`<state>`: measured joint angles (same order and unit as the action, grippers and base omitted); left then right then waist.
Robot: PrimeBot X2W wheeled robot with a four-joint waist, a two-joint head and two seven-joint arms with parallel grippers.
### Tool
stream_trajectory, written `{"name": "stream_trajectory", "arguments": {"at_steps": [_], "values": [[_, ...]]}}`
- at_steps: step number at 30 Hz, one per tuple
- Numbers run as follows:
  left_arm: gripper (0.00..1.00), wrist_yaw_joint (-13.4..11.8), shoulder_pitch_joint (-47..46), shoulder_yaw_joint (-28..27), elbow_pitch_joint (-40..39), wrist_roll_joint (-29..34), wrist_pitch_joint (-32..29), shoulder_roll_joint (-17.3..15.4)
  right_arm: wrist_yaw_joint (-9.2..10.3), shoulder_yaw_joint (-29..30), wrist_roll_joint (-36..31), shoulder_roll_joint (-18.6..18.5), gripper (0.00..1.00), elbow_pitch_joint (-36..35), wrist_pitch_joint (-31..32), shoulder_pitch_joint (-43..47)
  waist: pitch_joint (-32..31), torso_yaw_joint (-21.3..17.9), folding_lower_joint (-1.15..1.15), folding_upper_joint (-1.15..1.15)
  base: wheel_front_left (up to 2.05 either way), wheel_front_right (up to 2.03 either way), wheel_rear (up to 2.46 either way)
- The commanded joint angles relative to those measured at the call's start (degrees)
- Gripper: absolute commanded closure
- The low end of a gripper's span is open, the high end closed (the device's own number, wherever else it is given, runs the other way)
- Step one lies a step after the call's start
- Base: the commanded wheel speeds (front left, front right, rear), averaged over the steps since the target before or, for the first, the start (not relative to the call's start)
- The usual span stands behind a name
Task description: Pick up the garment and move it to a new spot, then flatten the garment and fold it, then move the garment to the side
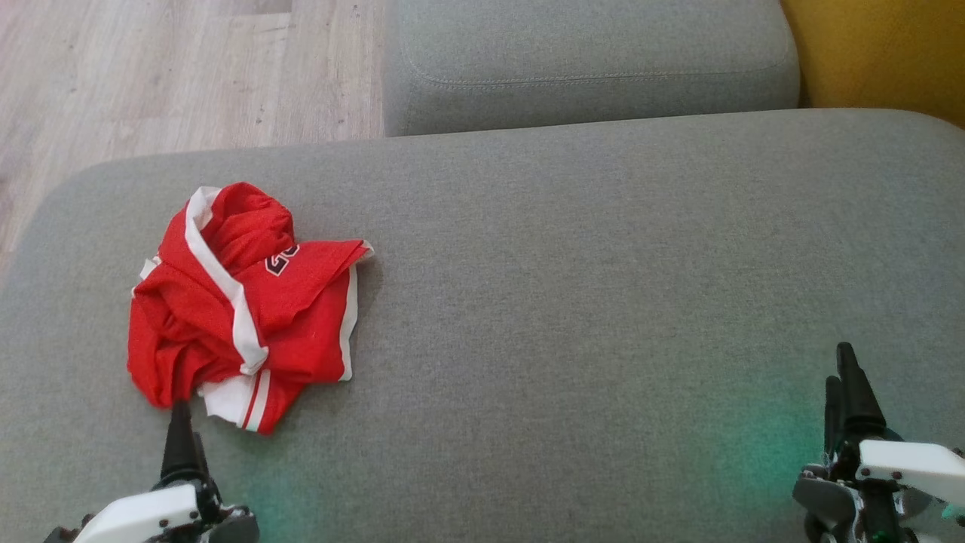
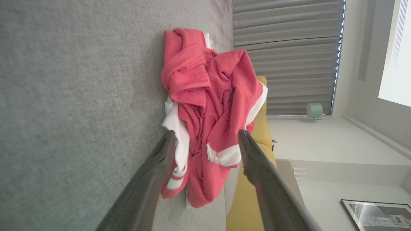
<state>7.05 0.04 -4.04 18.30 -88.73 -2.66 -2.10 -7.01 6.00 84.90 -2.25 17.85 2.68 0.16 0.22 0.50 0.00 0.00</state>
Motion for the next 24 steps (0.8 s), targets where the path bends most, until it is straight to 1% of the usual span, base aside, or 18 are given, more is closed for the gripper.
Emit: {"name": "stream_trajectory", "arguments": {"at_steps": [1,7,15,20,24], "values": [[0.0,0.08,-2.32,-0.99,-2.05,0.93,0.45,-0.35,-0.1,-0.31,-1.26,-0.25,0.0,-2.48,-0.59,-2.33,0.02,0.02,0.0,0.0,0.0,0.0,0.0],[0.0,0.08,-2.79,-2.56,-2.76,3.88,1.47,-0.38,-0.12,-0.29,-7.19,-0.28,0.0,-4.1,-1.6,-2.51,0.18,0.09,0.0,0.0,0.0,0.0,0.0],[0.0,-0.76,-3.29,-3.21,-4.95,8.25,2.66,-0.41,-0.15,-0.45,-14.29,-0.3,0.0,-6.32,-2.78,-2.66,0.42,0.2,0.0,0.0,0.0,0.0,0.0],[0.0,-1.81,-3.41,-2.92,-7.98,13.4,3.52,-0.43,-0.17,-0.98,-20.98,-0.32,0.0,-8.0,-3.63,-2.82,0.62,0.23,0.0,0.0,0.0,0.0,0.0],[0.0,-3.06,-3.13,-1.25,-10.46,18.58,4.19,-0.44,-0.18,-1.55,-26.0,-0.34,0.0,-9.14,-4.3,-2.89,0.78,0.2,0.0,0.0,0.0,0.0,0.0]]}}
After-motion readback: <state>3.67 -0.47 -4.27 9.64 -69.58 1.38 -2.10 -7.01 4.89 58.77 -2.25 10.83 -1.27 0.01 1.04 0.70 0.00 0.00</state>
